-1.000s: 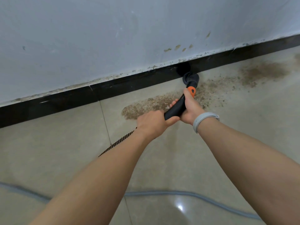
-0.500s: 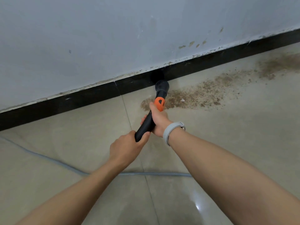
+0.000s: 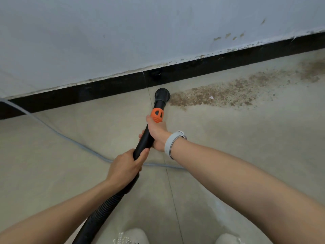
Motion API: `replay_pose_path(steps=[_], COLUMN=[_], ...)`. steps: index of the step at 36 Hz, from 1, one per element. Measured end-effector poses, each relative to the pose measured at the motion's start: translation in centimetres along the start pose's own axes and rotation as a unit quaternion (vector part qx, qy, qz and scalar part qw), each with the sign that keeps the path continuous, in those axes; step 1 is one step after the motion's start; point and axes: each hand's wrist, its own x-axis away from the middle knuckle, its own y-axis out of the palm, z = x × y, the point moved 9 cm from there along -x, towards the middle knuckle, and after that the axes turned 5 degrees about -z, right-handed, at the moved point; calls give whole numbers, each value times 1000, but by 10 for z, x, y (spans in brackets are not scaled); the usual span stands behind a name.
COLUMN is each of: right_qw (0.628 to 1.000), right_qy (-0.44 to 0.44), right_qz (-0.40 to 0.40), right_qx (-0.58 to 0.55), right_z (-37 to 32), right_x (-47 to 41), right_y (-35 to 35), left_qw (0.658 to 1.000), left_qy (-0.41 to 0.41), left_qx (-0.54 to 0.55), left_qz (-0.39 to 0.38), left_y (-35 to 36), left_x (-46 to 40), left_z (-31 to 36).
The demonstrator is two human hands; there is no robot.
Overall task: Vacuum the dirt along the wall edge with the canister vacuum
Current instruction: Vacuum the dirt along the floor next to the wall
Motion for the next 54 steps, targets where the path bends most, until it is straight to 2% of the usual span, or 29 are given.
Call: replay_pose_path(steps=[13,32,54], right_qw=[999,997,989], right_qy=[-6,-8,-23], right_qz=[51,72,135], right_qx=[-5,-5,-56], right_z=[52,5,-28], right_x=[19,30,42], right_y=[-22,-47,-144], left_qw=[998,996,981], left_qy=[28,48,113], left_qx=[3,-18,-86], left_qz=[-63,-71,-132], left_y=[25,35,84], left_x=[41,17,-4], left_z=[-11,32,115])
